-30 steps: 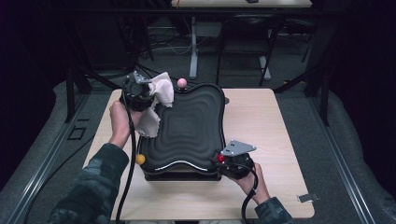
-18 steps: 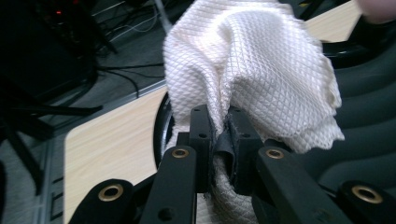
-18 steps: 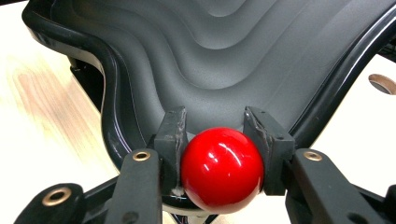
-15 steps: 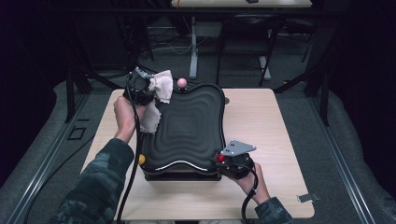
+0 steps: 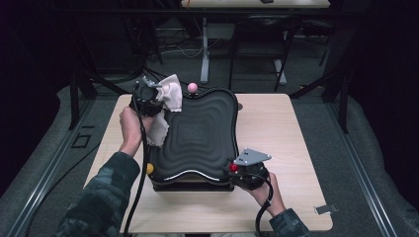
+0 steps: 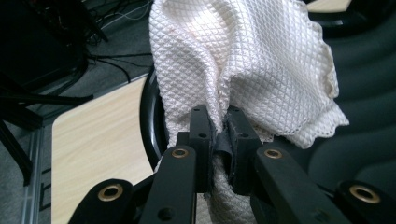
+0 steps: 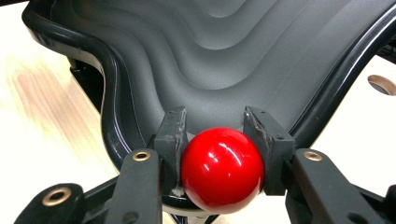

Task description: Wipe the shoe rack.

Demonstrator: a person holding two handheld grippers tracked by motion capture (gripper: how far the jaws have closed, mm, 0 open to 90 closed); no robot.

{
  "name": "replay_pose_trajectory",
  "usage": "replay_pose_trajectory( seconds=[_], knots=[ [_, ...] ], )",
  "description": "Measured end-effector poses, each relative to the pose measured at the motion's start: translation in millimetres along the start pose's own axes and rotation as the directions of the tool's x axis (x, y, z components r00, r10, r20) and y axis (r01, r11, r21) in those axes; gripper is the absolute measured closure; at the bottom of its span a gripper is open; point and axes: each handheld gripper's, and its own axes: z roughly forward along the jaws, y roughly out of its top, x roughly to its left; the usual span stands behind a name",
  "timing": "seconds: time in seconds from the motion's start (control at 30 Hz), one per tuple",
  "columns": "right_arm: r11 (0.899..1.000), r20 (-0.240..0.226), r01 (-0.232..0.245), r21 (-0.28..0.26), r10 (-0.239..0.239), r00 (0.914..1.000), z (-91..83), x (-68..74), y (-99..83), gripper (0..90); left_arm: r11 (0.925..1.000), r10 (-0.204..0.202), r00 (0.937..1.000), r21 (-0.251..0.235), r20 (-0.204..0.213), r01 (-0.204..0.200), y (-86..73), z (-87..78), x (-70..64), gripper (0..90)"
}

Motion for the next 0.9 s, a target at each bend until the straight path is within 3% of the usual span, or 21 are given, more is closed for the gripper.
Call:
replay_pose_trajectory(
  seconds=[0.13,0.37,0.4,0.57,0.9],
  knots=[
    [1.0,0.0,-0.001,0.0,0.001,1.0,0.2,0.0,0.1,59.8,0.9999,0.012,0.9998,0.011,0.017,-0.012,-9.5,-4.2,-3.8,83.0],
    [1.0,0.014,0.002,0.002,-0.002,0.9999,0.4,0.1,0.4,59.8,0.9999,-0.002,0.9986,0.011,0.053,0.002,-27.7,-10.7,-11.3,83.0],
    [1.0,-0.002,0.0,0.002,0.0,1.0,0.2,-0.3,0.3,59.8,1.0,-0.001,0.9983,0.006,0.058,0.001,-30.8,-11.4,-12.8,83.0],
    [1.0,0.009,0.0,0.0,0.0,1.0,0.6,0.0,0.4,59.8,1.0,-0.002,0.9968,0.004,0.08,0.001,-44.5,-16.5,-17.5,83.0],
    [1.0,-0.012,0.003,-0.007,-0.003,0.9999,1.2,-1.9,0.3,59.8,0.9996,0.01,0.9939,0.024,0.11,-0.012,-69.5,-26.9,-30.2,83.0]
  ],
)
